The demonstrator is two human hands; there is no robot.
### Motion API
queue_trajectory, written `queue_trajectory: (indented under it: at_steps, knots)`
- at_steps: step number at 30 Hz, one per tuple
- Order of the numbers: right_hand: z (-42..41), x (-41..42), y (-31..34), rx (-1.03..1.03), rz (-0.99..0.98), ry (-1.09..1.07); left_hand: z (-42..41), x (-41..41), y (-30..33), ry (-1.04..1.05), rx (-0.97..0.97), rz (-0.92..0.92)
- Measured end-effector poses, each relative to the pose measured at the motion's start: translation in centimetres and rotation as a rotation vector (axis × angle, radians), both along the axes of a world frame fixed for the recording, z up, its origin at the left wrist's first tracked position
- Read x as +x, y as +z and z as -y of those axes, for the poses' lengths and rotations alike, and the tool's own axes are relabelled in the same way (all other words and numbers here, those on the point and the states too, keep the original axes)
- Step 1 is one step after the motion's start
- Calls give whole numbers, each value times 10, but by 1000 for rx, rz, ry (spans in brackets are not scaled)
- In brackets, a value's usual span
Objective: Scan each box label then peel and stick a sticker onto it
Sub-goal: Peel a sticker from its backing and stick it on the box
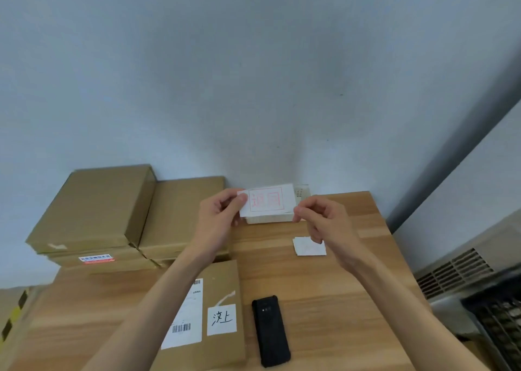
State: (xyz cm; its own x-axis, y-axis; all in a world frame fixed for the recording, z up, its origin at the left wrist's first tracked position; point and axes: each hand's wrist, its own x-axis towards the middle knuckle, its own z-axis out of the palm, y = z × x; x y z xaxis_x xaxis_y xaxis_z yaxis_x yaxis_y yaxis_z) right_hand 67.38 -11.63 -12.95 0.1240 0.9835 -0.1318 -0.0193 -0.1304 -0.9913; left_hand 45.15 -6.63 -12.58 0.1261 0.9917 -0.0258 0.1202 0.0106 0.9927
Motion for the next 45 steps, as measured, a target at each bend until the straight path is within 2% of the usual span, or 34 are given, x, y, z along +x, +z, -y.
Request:
queue_trajectory:
  at_steps: [11,27,34,41,43,45]
  knots:
    - [-2,36,22,125,-25,84,8,23,29,31,85,17]
    - [-1,60,24,116,-25,97,10,52,31,46,79,-23]
    - [4,66,25,133,-40,107,11,61,32,36,59,-20]
    - [9,66,31,148,-72,85,8,67,31,82,-65,-35]
    - [10,65,33,149,-63,83,7,69,31,150,-18,-125]
    - [11,65,33,154,-52,83,9,73,31,238,123,-280]
